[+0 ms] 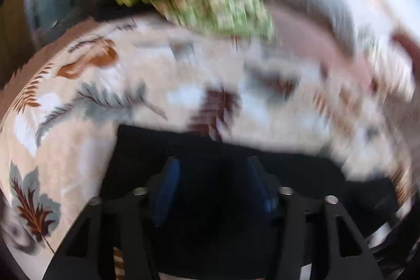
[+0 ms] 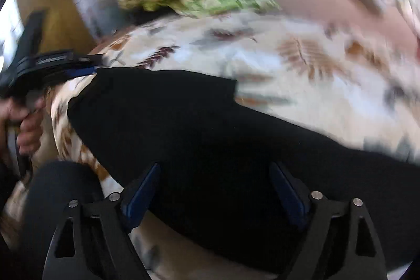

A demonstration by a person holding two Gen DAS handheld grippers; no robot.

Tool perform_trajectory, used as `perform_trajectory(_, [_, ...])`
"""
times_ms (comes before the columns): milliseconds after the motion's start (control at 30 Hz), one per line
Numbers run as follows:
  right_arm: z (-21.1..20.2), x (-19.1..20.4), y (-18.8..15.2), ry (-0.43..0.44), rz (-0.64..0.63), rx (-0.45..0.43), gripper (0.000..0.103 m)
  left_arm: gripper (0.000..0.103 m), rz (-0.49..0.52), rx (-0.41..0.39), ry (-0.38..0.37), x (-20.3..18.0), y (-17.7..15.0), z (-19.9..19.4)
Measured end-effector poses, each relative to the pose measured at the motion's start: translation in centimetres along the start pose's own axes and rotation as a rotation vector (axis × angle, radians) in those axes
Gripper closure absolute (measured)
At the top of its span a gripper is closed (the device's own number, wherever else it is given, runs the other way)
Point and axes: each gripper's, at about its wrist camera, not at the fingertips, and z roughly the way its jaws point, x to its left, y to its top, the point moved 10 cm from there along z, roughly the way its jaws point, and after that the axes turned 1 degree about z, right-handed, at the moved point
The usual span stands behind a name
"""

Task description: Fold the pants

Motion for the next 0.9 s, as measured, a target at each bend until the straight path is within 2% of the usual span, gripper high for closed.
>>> perform_trajectory(33, [-0.1, 0.1, 0.0, -0.003, -0.013, 0.011, 0.015, 0.049, 0.021, 0.094, 0.017, 0.0, -1.3, 1.9])
perform_trajectory(67, [-0.6, 0.1, 0.2, 0.010, -0.005, 0.006, 0.016, 0.048, 0.046, 0.060, 0.025, -0.2, -0.9, 1.5])
perform_trajectory(133, [-2.5, -0.5, 0.9, 0.051, 0.056, -0.042, 0.016, 0.049, 0.041, 0.069, 0.025, -0.4, -0.5, 1.1])
perform_trajectory(167, [-4.2, -1.5, 1.3, 0.045, 0.096, -0.093, 0.016, 0.050, 0.015, 0.086, 0.022, -0.3, -0.3, 0.9])
perform_trajectory(233, [-7.7, -4.5, 1.6, -0.024, 0.173, -0.210, 0.016, 0.051, -0.012, 0.062, 0.003, -0.7, 0.3, -0.3])
perform_trajectory(267, [-8.7, -5.8, 1.5, -0.058, 0.199, -0.238, 0.016, 0.051, -0.025, 0.039, -0.022, -1.4, 0.7, -1.0])
perform_trajectory(333, [-11.2, -10.5, -0.4, -0.155, 0.322, -0.268, 0.016, 0.051, -0.072, -0.040, -0.131, -4.0, 2.2, -3.4])
perform_trajectory(433, [-12.3, -16.4, -5.2, -0.205, 0.594, -0.224, 0.016, 0.043, -0.095, -0.126, -0.249, -8.0, 3.4, -5.2])
perform_trajectory(467, [-11.7, -18.4, -8.0, -0.205, 0.724, -0.159, 0.016, 0.039, -0.103, -0.143, -0.282, -9.5, 3.5, -5.4])
perform_trajectory(500, [-11.3, -19.0, -9.4, -0.142, 0.786, -0.158, 0.018, 0.038, -0.102, -0.153, -0.320, -11.4, 3.3, -5.2])
perform_trajectory(533, [-12.2, -19.2, -9.5, -0.085, 0.799, -0.220, 0.018, 0.038, -0.088, -0.155, -0.342, -13.0, 2.8, -4.6])
perform_trajectory(633, [-13.0, -18.9, -9.7, -0.035, 0.821, -0.191, 0.020, 0.039, -0.030, -0.121, -0.370, -16.6, 0.5, -2.3])
perform_trajectory(700, [-14.3, -19.2, -10.1, -0.085, 0.824, -0.216, 0.021, 0.039, -0.011, -0.099, -0.367, -17.1, -1.2, -0.8])
perform_trajectory(767, [-15.9, -19.4, -8.6, -0.127, 0.751, -0.299, 0.020, 0.041, -0.009, -0.036, -0.312, -16.5, -2.8, 1.2])
perform_trajectory(800, [-16.3, -19.4, -7.7, -0.132, 0.712, -0.322, 0.020, 0.040, -0.020, -0.031, -0.319, -16.2, -2.6, 1.5])
perform_trajectory(833, [-16.1, -19.5, -7.0, -0.140, 0.677, -0.324, 0.020, 0.039, -0.039, -0.036, -0.338, -16.0, -2.3, 1.4])
perform_trajectory(867, [-15.1, -19.6, -6.6, -0.160, 0.642, -0.289, 0.021, 0.039, -0.053, -0.034, -0.351, -15.8, -2.2, 1.4])
perform_trajectory(900, [-13.8, -20.2, -7.4, -0.181, 0.651, -0.217, 0.021, 0.039, -0.058, -0.030, -0.356, -15.7, -2.3, 1.5])
